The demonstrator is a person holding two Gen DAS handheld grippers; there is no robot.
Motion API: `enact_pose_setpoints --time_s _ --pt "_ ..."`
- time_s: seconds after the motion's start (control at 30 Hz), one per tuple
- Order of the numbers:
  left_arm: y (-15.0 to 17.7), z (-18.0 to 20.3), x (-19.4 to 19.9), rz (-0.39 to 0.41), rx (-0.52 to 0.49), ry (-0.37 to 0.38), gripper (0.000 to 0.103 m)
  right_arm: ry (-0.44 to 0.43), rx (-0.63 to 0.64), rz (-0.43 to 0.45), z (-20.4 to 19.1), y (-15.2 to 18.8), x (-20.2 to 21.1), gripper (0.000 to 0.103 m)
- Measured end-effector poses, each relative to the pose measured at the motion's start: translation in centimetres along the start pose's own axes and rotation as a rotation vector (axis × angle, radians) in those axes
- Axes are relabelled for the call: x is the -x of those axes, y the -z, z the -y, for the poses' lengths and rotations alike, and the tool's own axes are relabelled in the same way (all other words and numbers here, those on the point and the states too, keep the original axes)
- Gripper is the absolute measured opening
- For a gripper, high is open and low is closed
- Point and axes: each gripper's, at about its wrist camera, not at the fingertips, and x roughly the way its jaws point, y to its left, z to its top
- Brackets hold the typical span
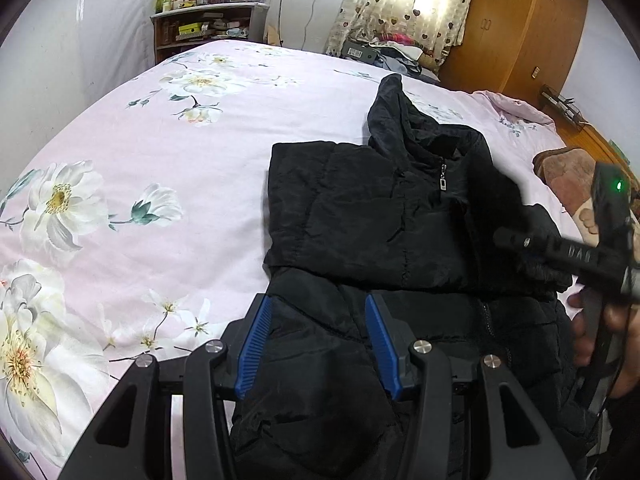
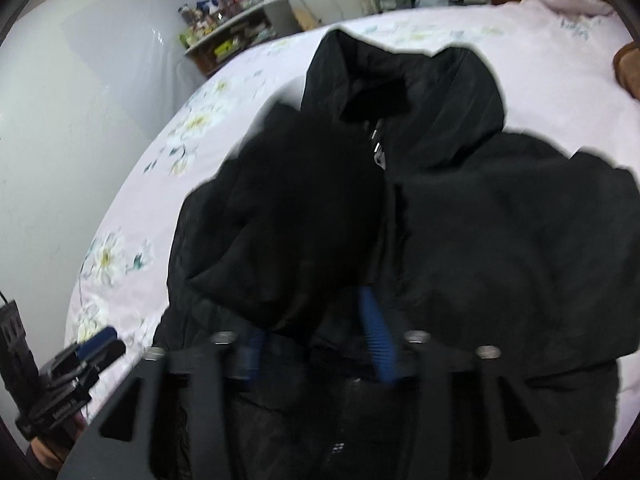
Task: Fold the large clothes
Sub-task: 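Fold the held sleeve across the jacket body toward the left tool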
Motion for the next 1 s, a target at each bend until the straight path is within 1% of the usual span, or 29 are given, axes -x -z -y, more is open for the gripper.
enact_pose_setpoints --time_s 0.07,0.13,0.23,0.3,0.33,0.37,0.4,0.47,0.5,0.53,0.57,0.6,0.67,0.7,0.8,0.87,0.9,0.93,1.0 --pt "-0.5 0.2 0.1 0.005 0.0 0.007 0.051 -0.012 0.023 -0.001 -0.7 0.3 0.1 0.053" --pt "-1.1 0.7 0.2 0.016 -0.006 0.023 0.051 -0.038 0.059 0.02 -1.3 0.5 1.5 0.053" --pt "-2.5 2.2 0.3 0.038 -0.028 0.057 0.052 -0.064 0.083 0.088 -1.2 0.5 4.1 0.053" --pt "-3.6 3.7 0.1 0.052 -0.044 0.088 0.056 -0.069 0.073 0.143 0.2 0.3 6.7 0.053" --pt "-4.1 4.4 -0.1 0.057 -0.052 0.098 0.056 -0.06 0.066 0.164 0.9 0.4 7.6 0.053" --pt "-4.5 5.4 -0.3 0.064 -0.066 0.113 0.056 -0.037 0.055 0.192 1.9 0.4 8.6 0.053" --pt "-5.0 6.4 -0.6 0.07 -0.08 0.133 0.057 0.004 0.033 0.217 3.5 0.6 9.6 0.053" --pt "-5.8 8.8 -1.7 0.068 -0.107 0.165 0.057 0.065 -0.026 0.229 6.5 0.7 10.6 0.053" --pt "-6.1 10.1 -2.3 0.066 -0.123 0.192 0.057 0.108 -0.074 0.23 8.5 0.9 11.1 0.052" --pt "-6.3 11.4 -3.1 0.063 -0.139 0.223 0.057 0.144 -0.098 0.231 9.7 0.9 11.3 0.05" --pt "-6.4 12.4 -3.8 0.059 -0.148 0.238 0.057 0.205 -0.122 0.234 11.5 1.1 11.6 0.036" --pt "-6.5 13.3 -4.5 0.052 -0.158 0.247 0.057 0.236 -0.135 0.229 12.4 1.0 11.7 0.027" --pt "-6.4 14.6 -6.5 0.035 -0.178 0.237 0.055 0.267 -0.164 0.217 14.3 0.9 11.2 0.026" --pt "-6.3 14.8 -7.3 0.028 -0.185 0.222 0.051 0.27 -0.171 0.209 14.7 0.7 10.7 0.026" --pt "-5.7 14.0 -10.4 -0.031 -0.182 0.146 0.046 0.252 -0.155 0.16 15.3 0.5 7.8 0.026" --pt "-4.8 12.9 -12.5 -0.064 -0.188 0.082 0.046 0.251 -0.126 0.093 15.1 0.9 4.7 0.026" --pt "-4.2 12.4 -13.3 -0.072 -0.2 0.052 0.048 0.255 -0.118 0.067 14.9 1.1 3.5 0.026" --pt "-3.7 11.9 -14.0 -0.078 -0.205 0.048 0.048 0.261 -0.11 0.046 14.9 1.6 2.2 0.025" --pt "-3.0 11.1 -14.5 -0.073 -0.186 0.072 0.048 0.279 -0.097 0.049 14.8 2.3 1.0 0.024"
